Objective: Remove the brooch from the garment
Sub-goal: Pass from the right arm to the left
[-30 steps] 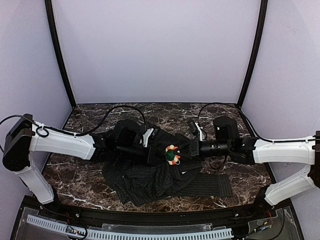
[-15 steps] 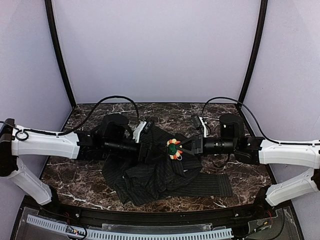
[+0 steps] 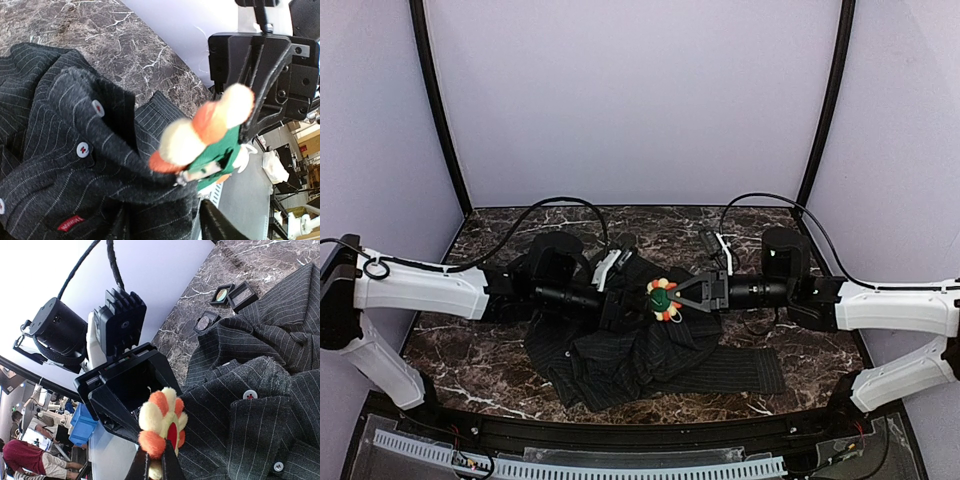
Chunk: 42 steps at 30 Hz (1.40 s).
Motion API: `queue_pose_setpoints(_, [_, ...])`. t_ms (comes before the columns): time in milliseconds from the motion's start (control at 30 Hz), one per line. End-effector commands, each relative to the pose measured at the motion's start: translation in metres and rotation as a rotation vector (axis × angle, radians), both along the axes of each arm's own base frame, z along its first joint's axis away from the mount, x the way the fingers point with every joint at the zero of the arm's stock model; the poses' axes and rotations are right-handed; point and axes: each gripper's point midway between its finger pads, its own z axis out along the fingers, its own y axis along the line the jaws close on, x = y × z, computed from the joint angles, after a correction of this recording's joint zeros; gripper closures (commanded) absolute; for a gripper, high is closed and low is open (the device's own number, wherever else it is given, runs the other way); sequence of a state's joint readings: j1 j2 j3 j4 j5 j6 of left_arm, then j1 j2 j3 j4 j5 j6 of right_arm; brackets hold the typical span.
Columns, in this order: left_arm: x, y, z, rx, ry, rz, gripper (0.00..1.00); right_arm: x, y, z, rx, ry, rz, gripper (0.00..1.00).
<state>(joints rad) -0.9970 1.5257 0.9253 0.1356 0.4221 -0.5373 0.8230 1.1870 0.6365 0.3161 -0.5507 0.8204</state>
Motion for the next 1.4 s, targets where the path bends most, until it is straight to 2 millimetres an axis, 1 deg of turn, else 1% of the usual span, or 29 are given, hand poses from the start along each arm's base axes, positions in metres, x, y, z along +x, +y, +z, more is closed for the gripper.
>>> queue_pose_setpoints(0, [-0.001,-0.007,0.012,-0.064,-0.018,-0.022,0.56,-0.004,0.003,-0.007,0.014,0.000,0.035,1.00])
queue_pose_setpoints(33, [-0.002,-0.007,0.013,-0.074,-0.014,-0.024,0.57,-0.004,0.004,-0.010,0.006,0.004,0.035,1.00])
queue_pose_setpoints(100, [-0.003,-0.008,0.016,-0.094,-0.014,-0.025,0.63,-0.004,0.004,-0.016,-0.005,0.015,0.039,1.00])
queue_pose_setpoints(167, [-0.003,-0.008,0.017,-0.099,-0.016,-0.024,0.71,-0.004,0.005,-0.021,-0.016,0.024,0.043,1.00])
queue_pose_setpoints(267, [-0.004,-0.008,0.014,-0.096,-0.011,-0.027,0.86,-0.004,0.006,-0.025,-0.029,0.029,0.047,1.00])
queue_pose_setpoints(400, [-0.007,-0.008,0.010,-0.091,0.003,-0.043,0.98,-0.002,0.007,-0.031,-0.068,0.024,0.044,1.00])
queue_pose_setpoints(467, [-0.006,-0.007,0.007,-0.080,0.004,-0.041,0.99,-0.001,0.009,-0.035,-0.093,0.016,0.044,0.99])
queue_pose_setpoints(767, [-0.005,-0.008,-0.004,-0.009,0.010,-0.043,0.99,-0.001,0.026,-0.039,-0.208,-0.052,0.049,0.76])
queue_pose_setpoints(833, [-0.005,-0.008,-0.005,0.001,0.005,-0.049,0.99,-0.001,0.030,-0.041,-0.236,-0.067,0.049,0.73])
queue_pose_setpoints(1067, [-0.007,-0.007,-0.006,0.012,0.009,-0.047,0.99,-0.002,0.038,-0.048,-0.276,-0.084,0.053,0.72])
queue_pose_setpoints(1267, [-0.007,-0.006,-0.006,0.014,0.009,-0.041,0.99,-0.002,0.036,-0.052,-0.288,-0.082,0.045,0.75])
queue_pose_setpoints(1367, [-0.007,-0.006,-0.007,0.014,0.010,-0.044,0.99,-0.003,0.036,-0.050,-0.276,-0.083,0.044,0.76])
